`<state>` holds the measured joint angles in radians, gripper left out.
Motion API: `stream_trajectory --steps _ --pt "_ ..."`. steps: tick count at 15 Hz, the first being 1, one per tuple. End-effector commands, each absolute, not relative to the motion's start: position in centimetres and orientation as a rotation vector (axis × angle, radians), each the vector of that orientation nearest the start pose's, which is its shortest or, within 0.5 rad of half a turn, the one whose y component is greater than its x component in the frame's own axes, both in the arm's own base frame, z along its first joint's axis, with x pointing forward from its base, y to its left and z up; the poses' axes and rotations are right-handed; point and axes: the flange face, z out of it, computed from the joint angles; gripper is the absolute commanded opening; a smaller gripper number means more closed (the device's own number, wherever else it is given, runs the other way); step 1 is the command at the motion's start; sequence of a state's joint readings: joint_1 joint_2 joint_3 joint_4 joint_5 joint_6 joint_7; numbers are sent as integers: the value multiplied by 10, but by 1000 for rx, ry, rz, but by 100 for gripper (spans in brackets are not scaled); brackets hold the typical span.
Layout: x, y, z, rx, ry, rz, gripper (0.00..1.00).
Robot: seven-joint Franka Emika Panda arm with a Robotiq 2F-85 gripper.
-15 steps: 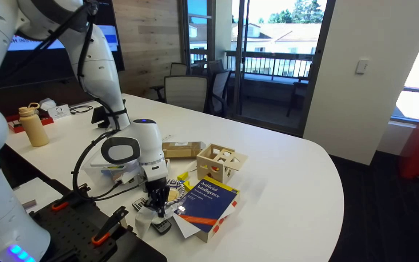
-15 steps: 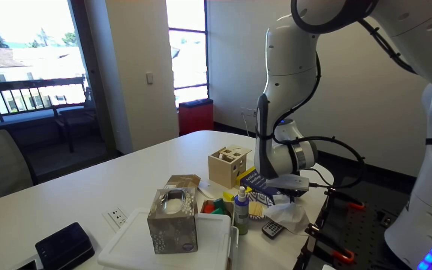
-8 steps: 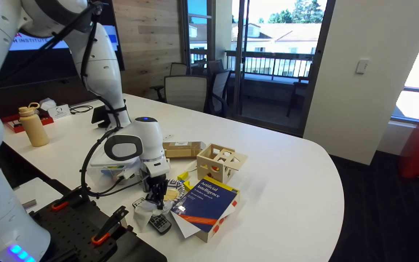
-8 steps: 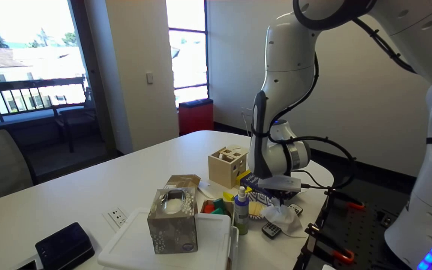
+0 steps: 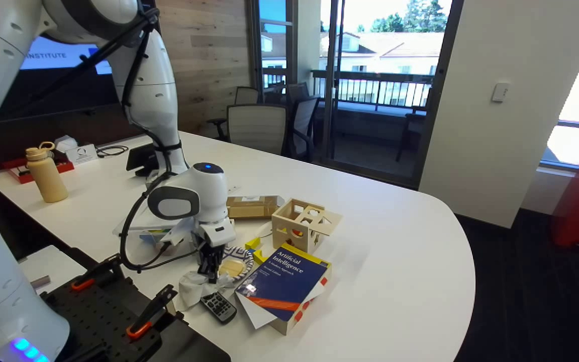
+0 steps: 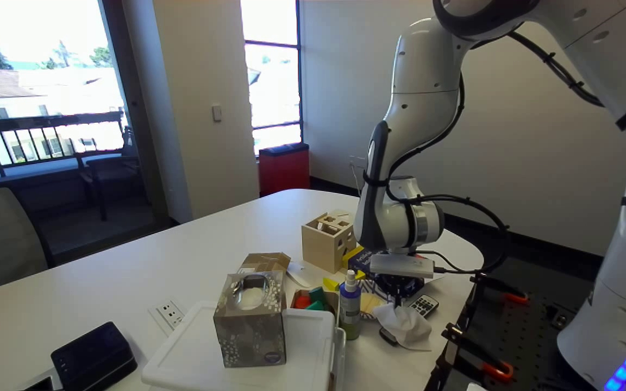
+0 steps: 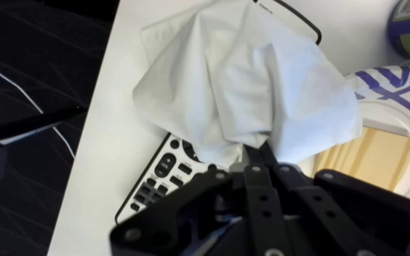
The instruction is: Use the tissue to wipe the remote
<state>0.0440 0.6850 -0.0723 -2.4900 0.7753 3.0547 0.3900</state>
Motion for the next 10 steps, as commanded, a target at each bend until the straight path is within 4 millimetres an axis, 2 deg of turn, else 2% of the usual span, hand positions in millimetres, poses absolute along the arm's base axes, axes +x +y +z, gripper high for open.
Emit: stream_trajectory --steps 1,5,10 --pt "385 -70 34 -2598 1662 248 0" --pt "379 -70 37 -2580 1642 280 0" --pt "367 -77 35 -2580 1737 333 0"
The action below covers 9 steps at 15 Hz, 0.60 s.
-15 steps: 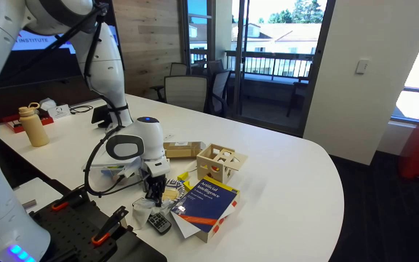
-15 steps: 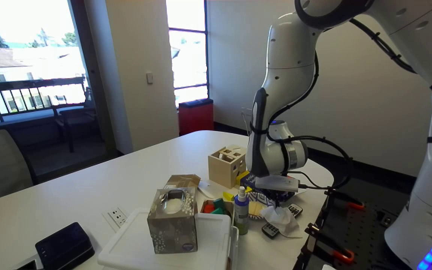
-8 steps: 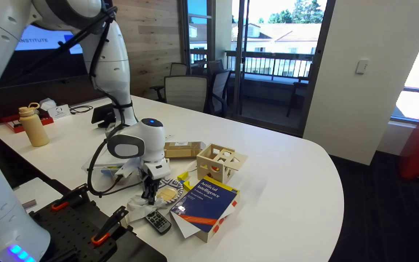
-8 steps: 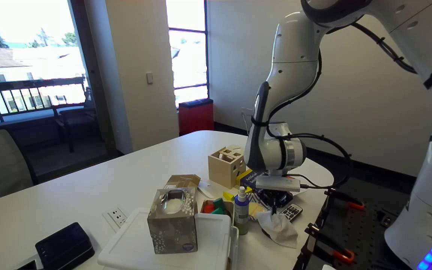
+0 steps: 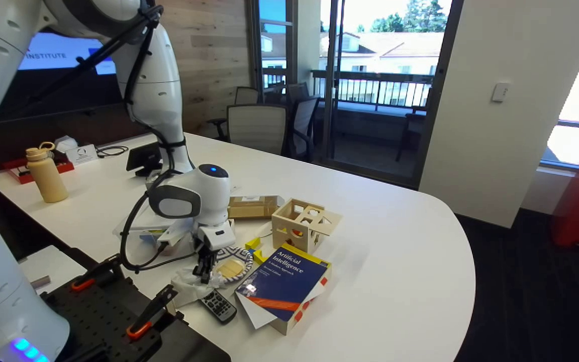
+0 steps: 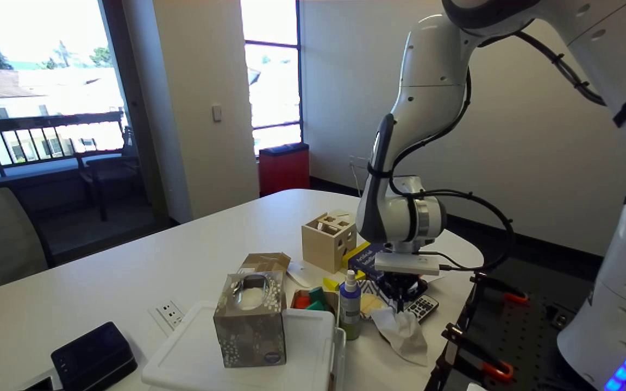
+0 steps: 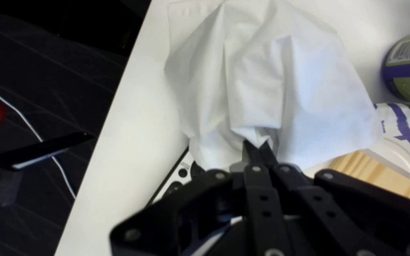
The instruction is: Use the tissue to wipe the remote
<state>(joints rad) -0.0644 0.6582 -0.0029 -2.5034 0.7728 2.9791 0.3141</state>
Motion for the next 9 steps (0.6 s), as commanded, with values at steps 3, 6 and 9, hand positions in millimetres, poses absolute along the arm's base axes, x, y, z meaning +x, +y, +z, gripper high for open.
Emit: stream_trajectory --steps 3,6,9 --pt "358 -86 32 -2567 1829 377 0" --pt "352 -94 35 -2556 1927 363 0" --pt "351 -99 38 -2552 1997 324 0"
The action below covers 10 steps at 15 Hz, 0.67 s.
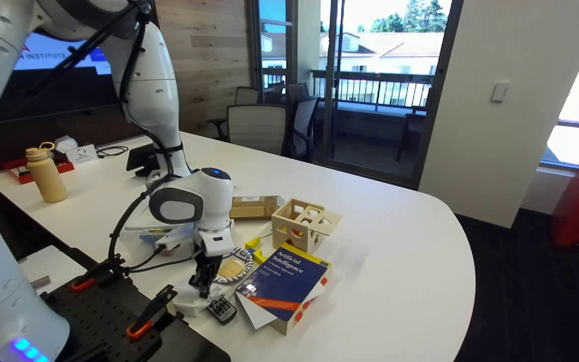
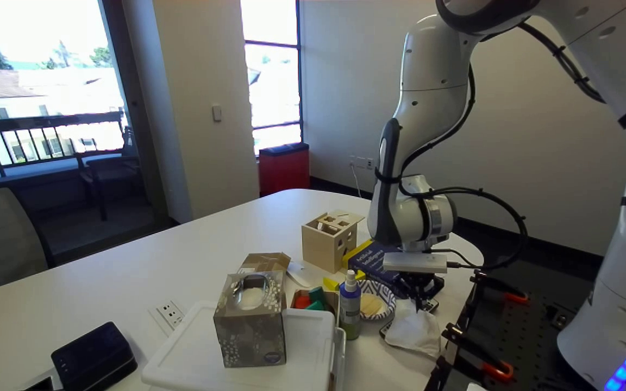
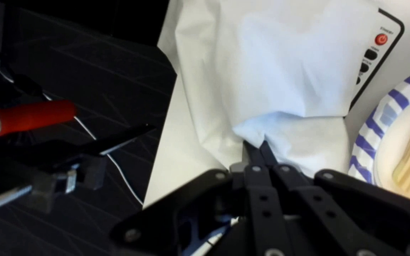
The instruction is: Use the tissue to wipe the remote
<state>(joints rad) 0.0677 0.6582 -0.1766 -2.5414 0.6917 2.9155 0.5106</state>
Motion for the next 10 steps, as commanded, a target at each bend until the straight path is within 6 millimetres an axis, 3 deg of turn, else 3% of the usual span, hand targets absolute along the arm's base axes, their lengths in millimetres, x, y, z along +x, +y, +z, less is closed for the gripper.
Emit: stream_trajectory --steps 1,10 --pt "350 -101 38 -2551 2025 311 0" --pt "346 -121 41 -2527 2271 203 0"
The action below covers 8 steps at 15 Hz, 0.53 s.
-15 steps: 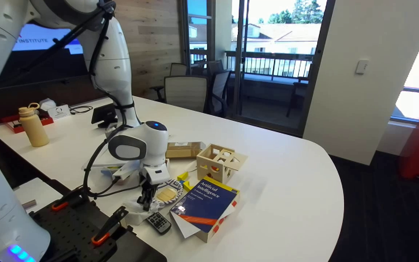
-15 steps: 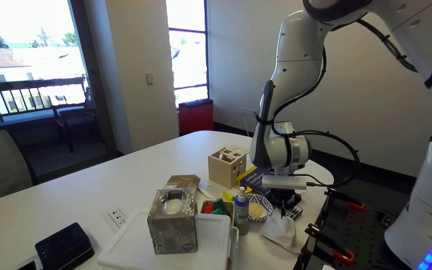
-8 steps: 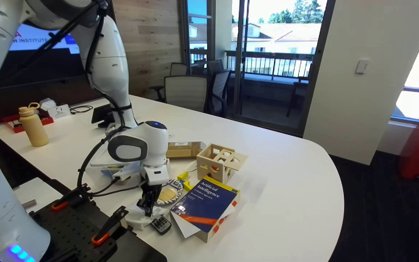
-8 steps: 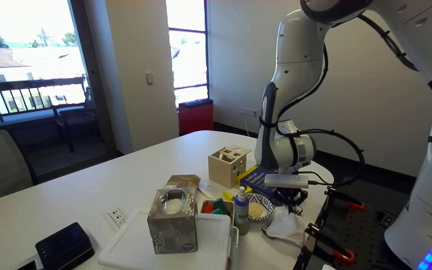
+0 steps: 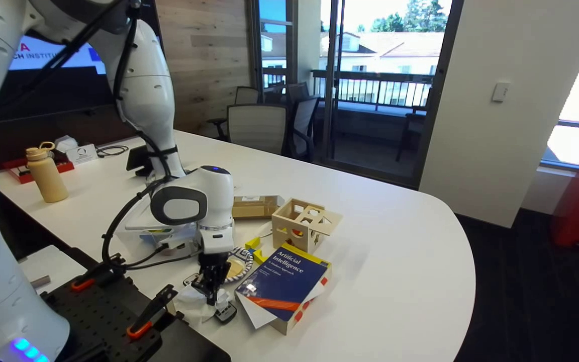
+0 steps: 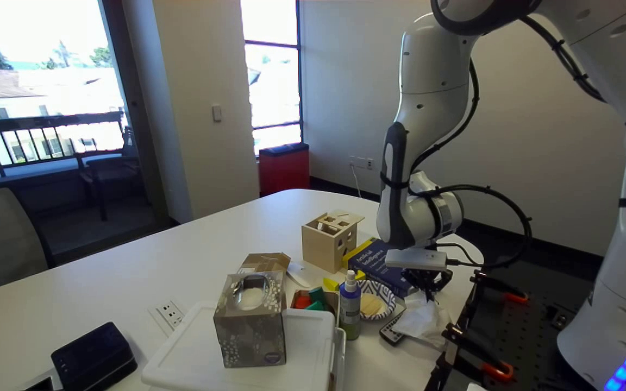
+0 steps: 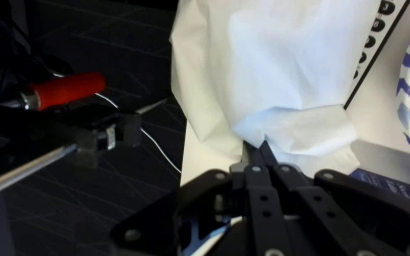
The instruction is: Use the tissue to wipe the remote
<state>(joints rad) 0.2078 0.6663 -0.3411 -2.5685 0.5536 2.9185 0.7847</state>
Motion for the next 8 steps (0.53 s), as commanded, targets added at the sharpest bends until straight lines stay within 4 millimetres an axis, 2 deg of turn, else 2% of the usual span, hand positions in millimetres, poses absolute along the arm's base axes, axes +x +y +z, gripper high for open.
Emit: stream_trajectory --steps 1,4,8 --pt "346 -122 42 -2525 2294 193 0" --pt "350 -123 43 -2530 2307 166 0" --pt "357 -118 47 -2548 2219 147 0"
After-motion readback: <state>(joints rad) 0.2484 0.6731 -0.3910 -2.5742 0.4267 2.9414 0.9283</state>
